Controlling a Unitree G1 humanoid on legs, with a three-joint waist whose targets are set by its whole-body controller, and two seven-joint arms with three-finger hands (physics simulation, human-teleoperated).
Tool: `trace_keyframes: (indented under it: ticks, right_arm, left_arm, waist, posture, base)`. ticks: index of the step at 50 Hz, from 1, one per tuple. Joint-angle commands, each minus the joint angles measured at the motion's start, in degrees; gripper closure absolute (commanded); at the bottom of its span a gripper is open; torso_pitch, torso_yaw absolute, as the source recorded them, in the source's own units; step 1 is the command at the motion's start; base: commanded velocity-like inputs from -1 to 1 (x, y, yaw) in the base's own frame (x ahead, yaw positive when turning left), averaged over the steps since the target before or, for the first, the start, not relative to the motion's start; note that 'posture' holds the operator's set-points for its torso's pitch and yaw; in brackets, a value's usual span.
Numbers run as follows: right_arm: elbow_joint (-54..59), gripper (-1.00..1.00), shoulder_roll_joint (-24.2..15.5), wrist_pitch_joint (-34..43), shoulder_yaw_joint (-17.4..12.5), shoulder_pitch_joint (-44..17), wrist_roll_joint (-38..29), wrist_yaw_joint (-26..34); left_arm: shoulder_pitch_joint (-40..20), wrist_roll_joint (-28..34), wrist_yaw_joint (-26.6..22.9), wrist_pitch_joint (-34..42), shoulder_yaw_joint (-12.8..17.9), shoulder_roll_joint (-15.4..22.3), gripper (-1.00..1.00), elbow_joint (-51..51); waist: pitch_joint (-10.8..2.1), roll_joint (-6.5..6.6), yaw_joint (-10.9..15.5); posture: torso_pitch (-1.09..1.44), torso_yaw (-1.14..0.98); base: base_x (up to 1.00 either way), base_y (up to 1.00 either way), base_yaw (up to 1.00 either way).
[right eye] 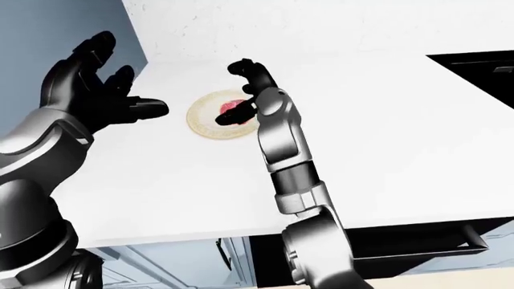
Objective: Place the steak on the top rack of the oven.
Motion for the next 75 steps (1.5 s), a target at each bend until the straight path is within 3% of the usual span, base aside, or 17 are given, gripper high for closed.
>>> trace_keyframes:
  ticks: [1,52,75]
  right_arm:
    - [-1.6,-0.50,-0.3,-2.1,-0.3,-2.4,0.0,-0.9]
    - [26.2,-0.49,-1.4,-18.3,-1.4,-10.3,3.6,-10.1]
    - [30.3,-0.44,-1.1,-20.5,-1.7,-11.3,4.4,-12.8]
  left_arm:
    - [-1.9,0.2,0.0,-1.7,0.6,0.6,-1.00,-1.3]
    - [-3.1,0.2,0.3,-1.6,0.3,0.3,-1.00,-0.4]
    - [-1.5,-1.3,1.0,-1.0,0.8,0.4,-1.00,-2.7]
  waist:
    - [-1.75,0.19,0.0]
    - [-1.97,0.14,0.0]
    - [-1.98,0.16,0.1]
  posture:
    - [0.00,0.00]
    - [0.00,0.00]
    - [0.00,0.00]
  base:
    - [0.00,0.00,0.00]
    - [0.00,0.00,0.00]
    - [0.00,0.00,0.00]
